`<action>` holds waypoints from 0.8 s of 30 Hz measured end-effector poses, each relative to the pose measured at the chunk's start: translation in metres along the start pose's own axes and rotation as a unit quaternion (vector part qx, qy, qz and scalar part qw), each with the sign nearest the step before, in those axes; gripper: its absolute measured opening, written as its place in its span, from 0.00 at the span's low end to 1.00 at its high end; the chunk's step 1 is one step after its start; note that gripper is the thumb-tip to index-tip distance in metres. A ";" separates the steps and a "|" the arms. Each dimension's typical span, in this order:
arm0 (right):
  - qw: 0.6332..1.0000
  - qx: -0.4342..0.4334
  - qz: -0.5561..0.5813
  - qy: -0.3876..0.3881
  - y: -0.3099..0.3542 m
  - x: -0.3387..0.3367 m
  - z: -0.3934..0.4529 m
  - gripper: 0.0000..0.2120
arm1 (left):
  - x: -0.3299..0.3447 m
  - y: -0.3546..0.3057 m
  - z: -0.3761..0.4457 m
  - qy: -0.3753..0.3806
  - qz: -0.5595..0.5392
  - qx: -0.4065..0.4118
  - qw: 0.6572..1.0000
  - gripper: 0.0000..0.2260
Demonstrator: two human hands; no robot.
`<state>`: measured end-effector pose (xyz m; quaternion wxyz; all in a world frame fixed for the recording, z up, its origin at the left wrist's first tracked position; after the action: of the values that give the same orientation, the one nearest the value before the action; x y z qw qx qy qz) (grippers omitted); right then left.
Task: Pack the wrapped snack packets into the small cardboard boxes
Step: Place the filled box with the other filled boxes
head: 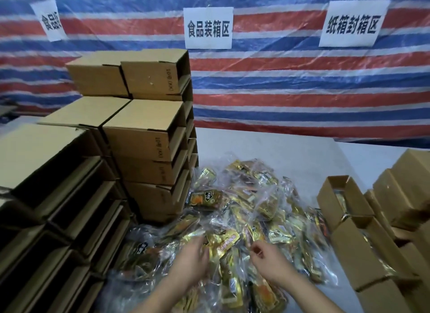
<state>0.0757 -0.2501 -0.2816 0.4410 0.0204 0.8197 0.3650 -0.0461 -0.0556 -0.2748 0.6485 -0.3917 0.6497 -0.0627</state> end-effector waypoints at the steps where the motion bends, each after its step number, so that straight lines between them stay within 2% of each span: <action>1: 1.000 -0.007 0.002 -0.011 0.006 -0.008 0.004 0.06 | -0.024 -0.017 0.011 -0.038 -0.007 0.029 0.999 0.15; 3: 0.999 -0.030 0.017 -0.037 0.023 -0.030 0.012 0.04 | -0.081 -0.054 0.033 -0.135 -0.014 0.100 0.986 0.13; 5: 0.995 -0.066 0.034 -0.063 0.052 -0.060 0.022 0.04 | -0.145 -0.089 0.054 -0.243 -0.021 0.155 0.957 0.13; 6: 0.992 -0.089 0.041 -0.078 0.070 -0.077 0.029 0.07 | -0.178 -0.105 0.064 -0.291 -0.018 0.178 0.940 0.14; 8: 0.982 -0.135 0.052 -0.121 0.115 -0.114 0.044 0.12 | -0.238 -0.132 0.088 -0.365 0.000 0.198 0.910 0.14; 10: 0.966 -0.182 0.062 -0.174 0.163 -0.150 0.058 0.14 | -0.287 -0.150 0.118 -0.401 0.026 0.173 0.899 0.17; 14: 0.946 -0.229 0.081 -0.216 0.242 -0.200 0.083 0.21 | -0.336 -0.158 0.182 -0.378 0.134 0.065 0.914 0.26; 18: 0.942 -0.245 0.086 -0.214 0.280 -0.228 0.104 0.29 | -0.345 -0.147 0.235 -0.342 0.219 0.011 0.914 0.33; 22: 0.947 -0.232 0.076 -0.210 0.292 -0.245 0.122 0.34 | -0.344 -0.137 0.268 -0.326 0.256 -0.025 0.910 0.34; 24: 0.949 -0.222 0.078 -0.209 0.294 -0.251 0.128 0.35 | -0.344 -0.133 0.277 -0.319 0.265 -0.038 0.909 0.31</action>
<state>0.2384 -0.0498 0.0332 0.5660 0.0622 0.6030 0.5587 0.2068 0.1745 0.0342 0.7989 -0.2280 0.4898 0.2645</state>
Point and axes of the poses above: each hand's wrist, its own z-axis towards the middle knuckle, its own x-axis out of the palm, y = z × x, the point moved 2 cm from there along z, towards the middle knuckle
